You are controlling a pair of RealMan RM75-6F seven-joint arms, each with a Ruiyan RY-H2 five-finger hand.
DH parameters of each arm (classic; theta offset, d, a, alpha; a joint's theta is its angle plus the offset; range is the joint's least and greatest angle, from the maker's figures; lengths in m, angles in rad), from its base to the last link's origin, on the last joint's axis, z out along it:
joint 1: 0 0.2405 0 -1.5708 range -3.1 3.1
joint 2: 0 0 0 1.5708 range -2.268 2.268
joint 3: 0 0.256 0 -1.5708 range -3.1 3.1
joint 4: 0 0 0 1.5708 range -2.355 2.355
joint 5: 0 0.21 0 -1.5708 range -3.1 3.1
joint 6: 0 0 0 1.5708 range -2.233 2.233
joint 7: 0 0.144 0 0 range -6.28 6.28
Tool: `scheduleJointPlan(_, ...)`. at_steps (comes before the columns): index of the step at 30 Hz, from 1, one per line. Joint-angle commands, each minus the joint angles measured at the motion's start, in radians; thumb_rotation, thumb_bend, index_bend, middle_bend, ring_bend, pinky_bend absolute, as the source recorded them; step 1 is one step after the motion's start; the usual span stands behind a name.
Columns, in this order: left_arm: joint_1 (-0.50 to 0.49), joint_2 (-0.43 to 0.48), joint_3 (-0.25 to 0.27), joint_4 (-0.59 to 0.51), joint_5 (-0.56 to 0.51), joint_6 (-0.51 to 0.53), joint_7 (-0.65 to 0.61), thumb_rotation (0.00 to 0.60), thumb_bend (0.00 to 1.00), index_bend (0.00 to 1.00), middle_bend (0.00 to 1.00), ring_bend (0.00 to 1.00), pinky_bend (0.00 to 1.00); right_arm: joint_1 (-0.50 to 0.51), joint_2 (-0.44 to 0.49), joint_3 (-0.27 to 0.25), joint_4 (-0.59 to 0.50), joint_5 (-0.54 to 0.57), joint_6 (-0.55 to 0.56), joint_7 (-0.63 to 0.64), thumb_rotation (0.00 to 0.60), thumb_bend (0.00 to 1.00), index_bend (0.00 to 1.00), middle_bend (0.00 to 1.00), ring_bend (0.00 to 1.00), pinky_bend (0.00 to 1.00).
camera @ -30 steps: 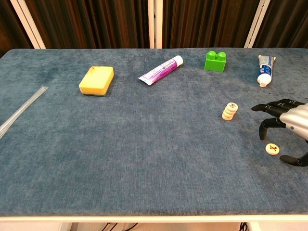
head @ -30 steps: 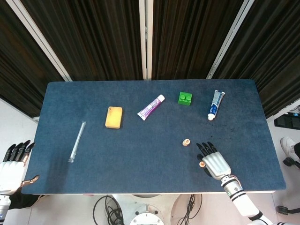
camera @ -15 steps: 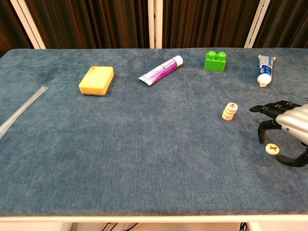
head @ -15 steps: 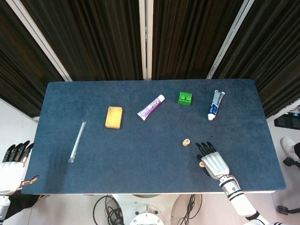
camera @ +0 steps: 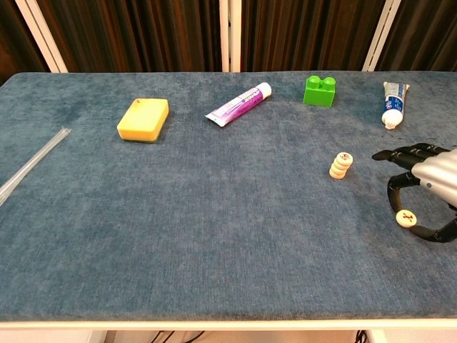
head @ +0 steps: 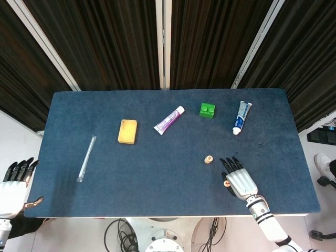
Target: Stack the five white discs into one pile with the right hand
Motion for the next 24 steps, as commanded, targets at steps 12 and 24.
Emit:
scheduleJointPlan(12,0.013,0.005,0.015,0.034,0.008,0.002,-0.019,0.600,0.03,0.00,0.00,0.00,0.00,0.141,0.032,0.174,-0.079,0.110,-0.100,-0.090,0.600,0.24,0.50,0.05,0.00,0.00)
scheduleJointPlan(24,0.011,0.007,0.006,0.043,0.008,0.008,-0.036,0.600,0.03,0.00,0.00,0.00,0.00,0.265,-0.033,0.226,-0.026,0.322,-0.198,-0.237,0.600,0.24,0.51,0.06,0.00,0.00)
